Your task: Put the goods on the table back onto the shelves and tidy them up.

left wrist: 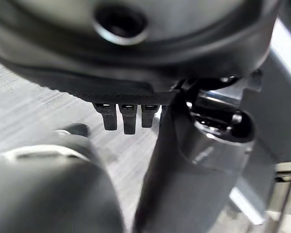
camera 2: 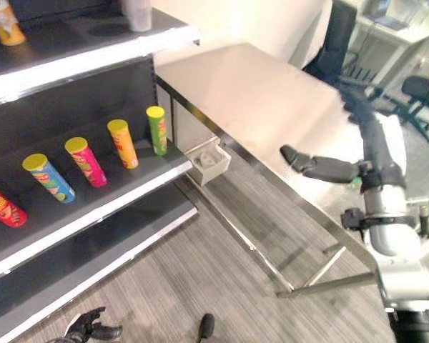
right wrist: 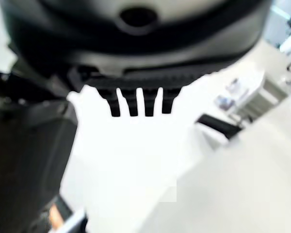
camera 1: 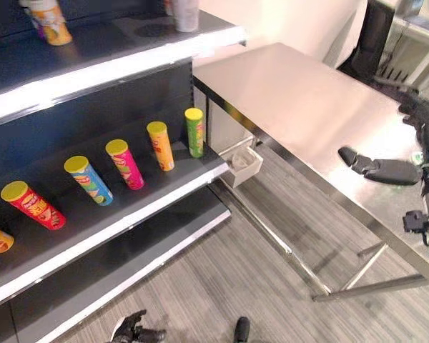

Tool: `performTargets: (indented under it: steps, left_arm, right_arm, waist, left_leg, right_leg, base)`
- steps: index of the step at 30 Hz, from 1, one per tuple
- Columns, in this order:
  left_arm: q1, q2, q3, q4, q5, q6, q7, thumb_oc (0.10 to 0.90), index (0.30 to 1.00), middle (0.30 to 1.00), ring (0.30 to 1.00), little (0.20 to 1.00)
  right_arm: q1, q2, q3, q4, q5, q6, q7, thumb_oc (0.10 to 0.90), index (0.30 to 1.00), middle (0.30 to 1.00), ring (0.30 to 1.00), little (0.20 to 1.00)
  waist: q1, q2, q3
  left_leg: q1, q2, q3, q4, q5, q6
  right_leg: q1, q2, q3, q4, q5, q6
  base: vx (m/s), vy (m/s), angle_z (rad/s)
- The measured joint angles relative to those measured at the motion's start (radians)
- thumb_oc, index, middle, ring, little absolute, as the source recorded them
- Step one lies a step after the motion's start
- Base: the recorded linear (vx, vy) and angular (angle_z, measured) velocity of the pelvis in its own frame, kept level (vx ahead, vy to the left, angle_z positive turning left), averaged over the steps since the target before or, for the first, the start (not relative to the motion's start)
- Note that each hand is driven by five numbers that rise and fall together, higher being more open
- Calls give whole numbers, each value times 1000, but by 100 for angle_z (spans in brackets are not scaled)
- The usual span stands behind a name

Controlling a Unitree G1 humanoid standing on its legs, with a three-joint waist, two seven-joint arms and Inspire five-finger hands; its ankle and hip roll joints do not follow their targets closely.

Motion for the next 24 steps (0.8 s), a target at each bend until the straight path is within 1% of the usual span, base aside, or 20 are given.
performTargets:
  steps: [2,3,4,5,6,7,8,10,11,12,13,15,16,17,18,19,20,21,23,24]
  left_arm:
    - [-18,-1,-12,7,1,-1,1,800,900,900,900,900]
    - [-33,-1,-22,21,1,0,0,800,900,900,900,900]
    - [-34,-1,-24,22,1,0,0,800,900,900,900,900]
    - [-31,-1,-27,24,1,0,3,800,900,900,900,900]
    - [-32,5,-18,44,-1,1,15,800,900,900,900,900]
    - [-41,12,-12,65,2,5,25,800,900,900,900,900]
    - [-54,11,-17,104,3,7,30,800,900,900,900,900]
    - [-60,12,-35,145,7,11,31,800,900,900,900,900]
    - [-61,14,-38,144,8,11,33,800,900,900,900,900]
    - [-67,17,-38,134,8,14,34,800,900,900,900,900]
    - [-58,19,-36,125,8,16,35,800,900,900,900,900]
    - [-58,30,-33,117,8,16,35,800,900,900,900,900]
    - [-60,45,-33,112,8,15,35,800,900,900,900,900]
    - [-65,56,-32,111,8,15,35,800,900,900,900,900]
    - [-72,74,-32,109,8,15,36,800,900,900,900,900]
    - [-74,84,-29,103,12,15,38,800,900,900,900,900]
    - [-77,90,-28,98,22,15,38,800,900,900,900,900]
    - [-79,93,-29,92,26,15,39,800,900,900,900,900]
    - [-88,92,-30,93,32,16,39,800,900,900,900,900]
    - [-82,89,-21,84,37,16,37,800,900,900,900,900]
  right_arm:
    - [-1,0,0,19,-11,-1,-24,800,900,900,900,900]
    - [-3,-1,0,40,-22,1,-40,800,900,900,900,900]
    - [-3,-1,0,43,-23,1,-43,800,900,900,900,900]
    - [-4,4,2,62,-41,3,-52,800,900,900,900,900]
    - [2,24,15,67,-63,7,-65,800,900,900,900,900]
    - [10,25,18,67,-80,9,-65,800,900,900,900,900]
    - [10,28,10,68,-100,10,-67,800,900,900,900,900]
    - [11,34,-12,75,-115,15,-74,800,900,900,900,900]
    - [10,34,-21,75,-121,17,-89,800,900,900,900,900]
    - [7,33,-25,77,-134,20,-103,800,900,900,900,900]
    - [0,38,-20,80,-147,25,-108,800,900,900,900,900]
    - [0,39,2,81,-161,45,-107,800,900,900,900,900]
    - [-2,39,7,87,-176,46,-108,800,900,900,900,900]
    - [-3,39,7,95,-179,46,-108,800,900,900,900,900]
    - [-2,39,6,115,-187,48,-109,800,900,900,900,900]
    - [-1,39,5,125,-192,53,-109,800,900,900,900,900]
    - [-1,39,3,126,-193,54,-109,800,900,900,900,900]
    - [-1,39,2,126,-195,54,-109,800,900,900,900,900]
    - [-1,39,2,133,-195,54,-108,800,900,900,900,900]
    - [10,39,0,139,-200,58,-105,800,900,900,900,900]
  waist:
    - [-5,2,-1]
    - [-7,4,-2]
    - [-6,5,-2]
    - [1,41,-10]
    - [4,25,-5]
    - [1,10,2]
    - [-18,12,5]
    - [-46,10,3]
    - [-47,11,2]
    - [-46,11,4]
    - [-34,21,6]
    - [-32,21,12]
    - [-30,15,20]
    - [-34,10,24]
    - [-37,3,29]
    - [-33,-2,31]
    - [-27,-4,33]
    - [-18,-1,35]
    - [-3,0,37]
    - [4,-1,38]
  left_leg:
    - [-47,-128,-26,-33,-22,39]
    - [-59,-183,-41,-51,-26,45]
    - [-61,-192,-43,-55,-28,48]
    - [-50,-197,-90,-98,-24,101]
    - [-39,-195,-83,-105,-10,120]
    - [-11,-205,-78,-126,2,131]
    - [23,-213,-84,-159,44,169]
    - [100,-234,-80,-217,42,180]
    - [118,-237,-69,-229,43,185]
    - [132,-239,-52,-237,39,199]
    - [142,-228,-26,-238,33,211]
    - [171,-220,-4,-237,32,214]
    - [189,-217,2,-237,31,214]
    - [195,-215,1,-237,29,216]
    - [204,-209,-1,-237,20,228]
    - [208,-210,-1,-237,7,231]
    - [205,-212,3,-237,2,234]
    - [198,-210,4,-237,2,234]
    - [185,-209,2,-237,2,228]
    - [178,-208,-8,-238,3,214]
  right_leg:
    - [1,2,7,0,-7,1]
    - [-5,6,10,1,-9,2]
    - [-7,9,11,1,-9,2]
    - [-19,59,48,1,-11,7]
    - [-13,63,66,1,-19,22]
    - [0,52,65,1,-20,32]
    - [20,50,63,1,-20,52]
    - [67,31,61,11,-39,76]
    - [70,28,67,21,-45,81]
    - [49,24,81,53,-54,80]
    - [25,26,90,109,-65,88]
    - [-31,17,86,243,-98,118]
    - [-48,4,75,308,-110,136]
    - [-59,-3,63,340,-119,147]
    - [-74,-17,35,383,-147,166]
    - [-78,-51,8,394,-159,168]
    - [-79,-100,-10,370,-154,173]
    - [-76,-138,-20,319,-147,171]
    - [-51,-200,-17,167,-87,188]
    - [-34,-209,44,55,-47,222]
  base:
    - [58,17,-33]
    - [76,22,-19]
    - [112,44,-63]
    - [128,74,-84]
    - [166,107,-100]
    - [168,124,-51]
    - [174,132,-17]
    - [147,156,-3]
    - [136,175,-25]
    - [101,161,-53]
    - [26,101,-65]
    - [4,63,-60]
    - [30,1,-33]
    - [32,-64,-16]
    - [30,-102,-4]
    - [18,-125,-8]
    - [40,-124,-13]
    - [72,-140,-15]
    - [144,-200,-6]
    - [127,-153,12]
